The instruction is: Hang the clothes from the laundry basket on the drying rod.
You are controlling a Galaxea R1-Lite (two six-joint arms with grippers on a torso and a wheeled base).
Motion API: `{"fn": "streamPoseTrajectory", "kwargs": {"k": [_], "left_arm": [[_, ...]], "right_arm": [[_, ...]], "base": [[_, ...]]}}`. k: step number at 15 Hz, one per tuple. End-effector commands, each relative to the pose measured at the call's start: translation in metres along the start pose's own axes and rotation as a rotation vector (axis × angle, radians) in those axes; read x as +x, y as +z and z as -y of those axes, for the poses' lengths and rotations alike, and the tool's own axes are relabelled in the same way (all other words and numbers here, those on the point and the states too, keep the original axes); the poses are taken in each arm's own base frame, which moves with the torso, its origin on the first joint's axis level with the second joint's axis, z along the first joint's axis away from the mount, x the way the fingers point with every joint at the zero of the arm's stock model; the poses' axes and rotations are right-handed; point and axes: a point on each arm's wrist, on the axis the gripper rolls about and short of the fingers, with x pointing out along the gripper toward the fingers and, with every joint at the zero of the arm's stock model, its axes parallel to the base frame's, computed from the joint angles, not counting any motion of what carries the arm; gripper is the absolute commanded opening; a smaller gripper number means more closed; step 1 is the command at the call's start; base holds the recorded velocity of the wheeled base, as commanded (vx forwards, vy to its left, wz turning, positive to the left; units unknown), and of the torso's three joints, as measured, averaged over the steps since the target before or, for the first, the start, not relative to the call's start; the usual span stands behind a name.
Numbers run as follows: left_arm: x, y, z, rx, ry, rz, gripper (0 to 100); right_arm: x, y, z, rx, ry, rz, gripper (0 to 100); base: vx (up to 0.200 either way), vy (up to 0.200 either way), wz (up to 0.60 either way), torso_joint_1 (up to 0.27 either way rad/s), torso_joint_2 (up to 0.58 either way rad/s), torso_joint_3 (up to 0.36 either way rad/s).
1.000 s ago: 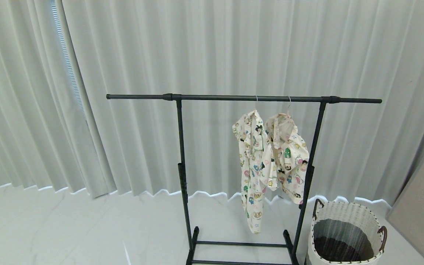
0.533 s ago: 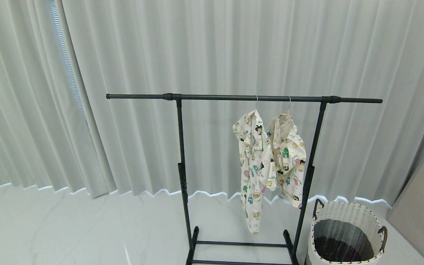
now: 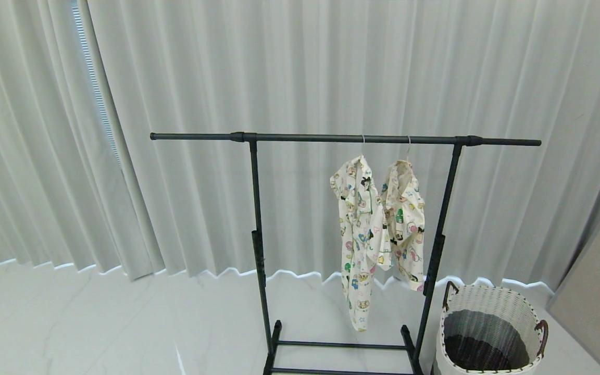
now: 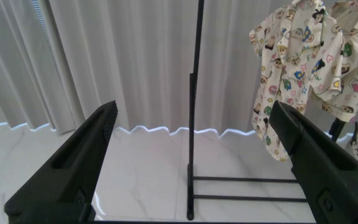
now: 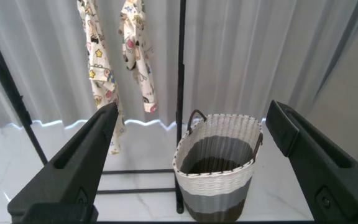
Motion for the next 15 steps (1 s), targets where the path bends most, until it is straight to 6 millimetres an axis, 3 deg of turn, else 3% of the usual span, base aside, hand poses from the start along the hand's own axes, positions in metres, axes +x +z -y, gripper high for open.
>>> {"fn": "streamPoseTrajectory", "kwargs": {"k": [1,15], "left_arm": [[-0.0001,-0.0001,0.0,0.0,-0.001,0.002,100],[0.0,-0.0002,0.0,0.0,-0.001,-0.001,100]], "right_arm": [[0.0001,-0.0004,0.0001,0.001,-0.002,-0.001,100],[0.0001,-0.0004,0.0001,0.001,-0.002,-0.001,100]], "base": [[0.0,0.0,0.0,0.0,0.0,0.0],[0.0,0.0,0.0,0.0,0.0,0.0]]}}
